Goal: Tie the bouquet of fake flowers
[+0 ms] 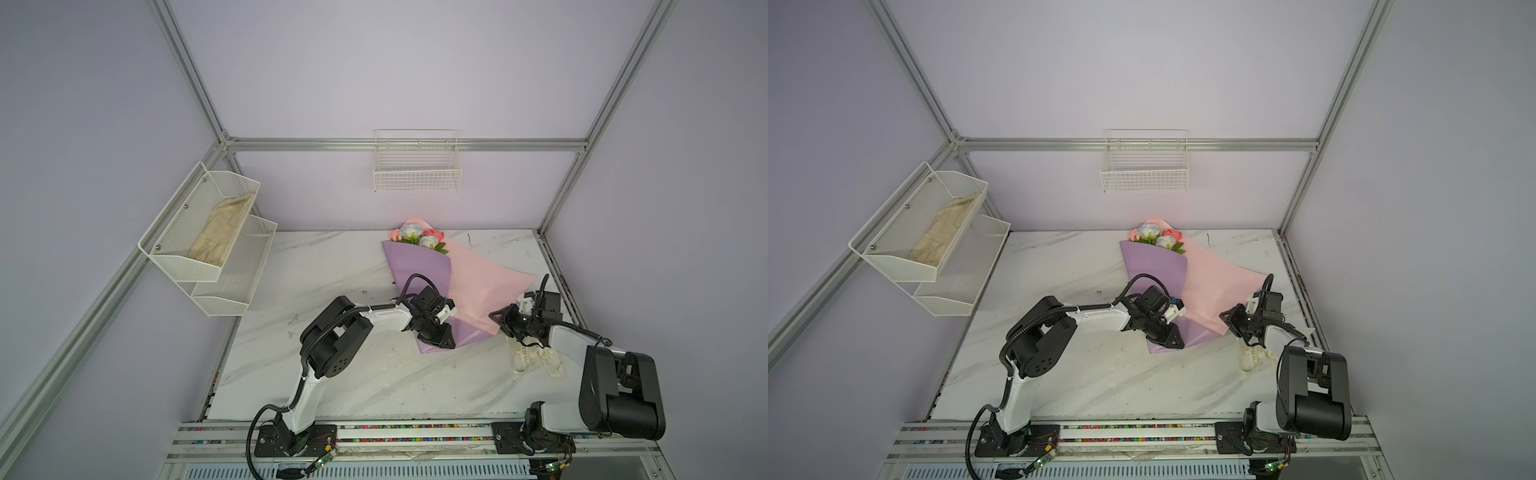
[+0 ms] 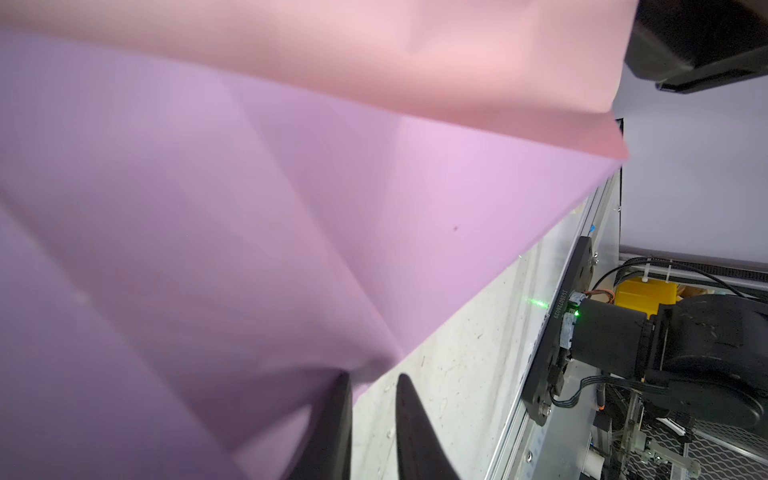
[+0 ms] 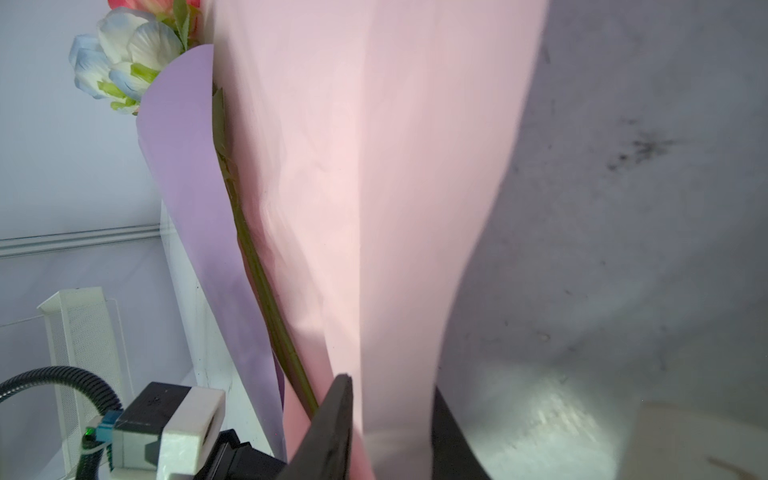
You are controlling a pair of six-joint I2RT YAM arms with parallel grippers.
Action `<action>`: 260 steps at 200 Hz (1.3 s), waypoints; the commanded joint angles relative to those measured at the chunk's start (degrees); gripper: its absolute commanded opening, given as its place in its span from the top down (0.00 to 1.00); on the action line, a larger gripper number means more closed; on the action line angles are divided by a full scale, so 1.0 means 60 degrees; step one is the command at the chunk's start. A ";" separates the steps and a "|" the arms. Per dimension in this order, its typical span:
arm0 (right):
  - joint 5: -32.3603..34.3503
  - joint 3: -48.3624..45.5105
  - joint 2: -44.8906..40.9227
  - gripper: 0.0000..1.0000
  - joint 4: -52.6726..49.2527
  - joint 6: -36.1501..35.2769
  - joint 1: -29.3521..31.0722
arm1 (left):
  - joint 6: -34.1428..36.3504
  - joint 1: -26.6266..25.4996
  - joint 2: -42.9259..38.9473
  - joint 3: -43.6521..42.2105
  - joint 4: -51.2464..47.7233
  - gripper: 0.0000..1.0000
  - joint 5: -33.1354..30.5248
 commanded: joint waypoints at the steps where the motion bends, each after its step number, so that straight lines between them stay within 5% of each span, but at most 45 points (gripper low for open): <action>1: -0.0352 0.0109 -0.0169 0.68 0.0621 -0.0248 -0.0039 | 0.0175 -0.0019 0.0018 0.0383 0.0178 0.80 0.0036; 57: -0.0327 0.0914 0.0057 0.88 -0.0087 -0.0842 0.0061 | 0.0131 -0.0017 -0.0028 0.0304 0.0294 0.82 -0.0026; 93: 0.0155 0.1387 -0.0642 0.99 -0.0316 -0.0723 0.1026 | -0.0040 -0.0022 -0.0160 0.0208 0.0538 0.85 -0.0259; 163: 0.2751 0.2994 -0.0536 1.00 -0.1492 -0.0799 0.3431 | -0.1047 0.0165 -0.1075 -0.0968 0.2124 0.91 -0.0967; 260: 0.3876 0.4444 0.0932 1.00 -0.2139 -0.0920 0.5185 | -0.2608 0.0737 -0.3778 -0.4028 0.4534 0.79 -0.1527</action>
